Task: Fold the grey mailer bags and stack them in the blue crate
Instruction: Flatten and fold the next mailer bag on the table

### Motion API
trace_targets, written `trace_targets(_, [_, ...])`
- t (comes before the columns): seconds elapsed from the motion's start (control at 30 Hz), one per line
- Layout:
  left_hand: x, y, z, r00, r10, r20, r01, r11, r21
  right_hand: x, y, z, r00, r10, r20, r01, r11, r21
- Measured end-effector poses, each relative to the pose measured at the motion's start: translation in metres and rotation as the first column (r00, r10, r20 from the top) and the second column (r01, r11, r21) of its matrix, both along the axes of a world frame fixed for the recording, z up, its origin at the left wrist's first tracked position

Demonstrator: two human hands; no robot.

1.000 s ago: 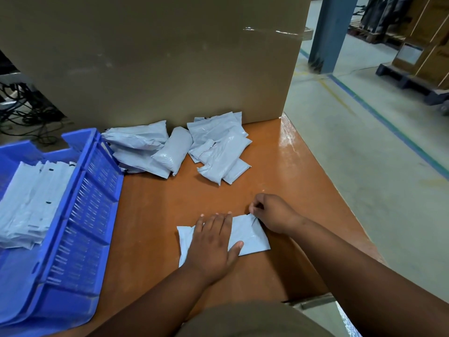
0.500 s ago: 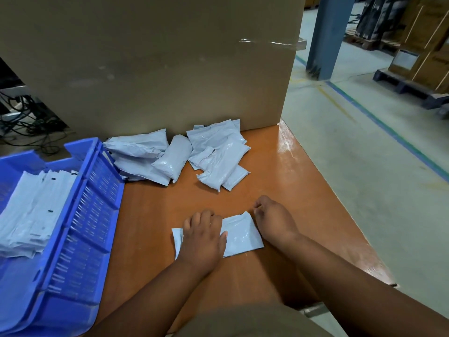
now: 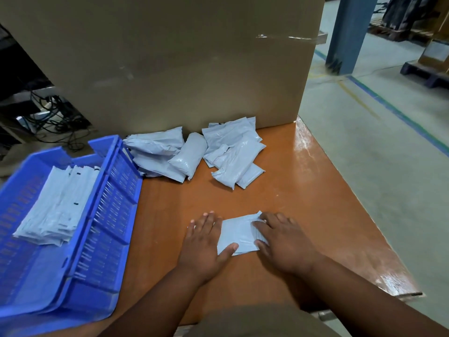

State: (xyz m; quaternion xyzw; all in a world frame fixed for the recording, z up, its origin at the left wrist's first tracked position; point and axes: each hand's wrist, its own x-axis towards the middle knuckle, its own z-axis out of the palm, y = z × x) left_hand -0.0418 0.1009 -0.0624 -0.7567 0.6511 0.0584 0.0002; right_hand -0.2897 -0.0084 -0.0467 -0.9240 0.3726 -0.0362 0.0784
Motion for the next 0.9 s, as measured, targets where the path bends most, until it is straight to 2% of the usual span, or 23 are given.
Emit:
trace_targets(0.07, [0.017,0.006,0.001,0.998,0.053,0.033,-0.054,0.998,0.019,0.002,0.002,0.003,0.999,-0.015,-0.037,0.016,1.0,0.017])
trace_targets(0.13, [0.033,0.015,0.001,0.99,0.121,0.077,-0.119,0.992,-0.03,0.004,0.002,0.008,0.999,-0.031,-0.027,0.031,0.999,0.016])
trace_targets(0.23, [0.045,0.027,0.009,0.976,0.208,0.061,-0.193,0.963,-0.185,0.011,0.003,0.02,0.991,-0.051,0.126,0.061,0.995,-0.075])
trace_targets(0.3, [0.04,0.031,0.017,0.985,0.172,0.02,-0.16,0.95,-0.267,0.028,0.007,0.031,0.973,0.025,0.228,0.005,0.991,-0.131])
trace_targets(0.37, [0.028,0.031,0.019,0.997,0.073,-0.022,-0.076,0.946,-0.315,0.053,0.012,0.038,0.956,0.138,0.257,-0.095,0.98,-0.173])
trace_targets(0.47, [0.013,0.024,0.014,0.997,-0.014,-0.081,-0.007,0.969,-0.248,0.096,0.014,0.031,0.958,0.235,0.165,-0.215,0.968,-0.132])
trace_targets(0.6, [0.019,0.016,-0.002,1.0,0.009,-0.025,-0.011,0.995,-0.102,0.119,0.009,-0.003,0.972,0.232,-0.016,-0.233,0.973,-0.006])
trace_targets(0.9, [0.026,0.021,-0.02,0.999,0.027,-0.019,-0.029,0.994,-0.103,0.118,0.006,-0.021,0.972,0.226,-0.066,-0.228,0.973,-0.028])
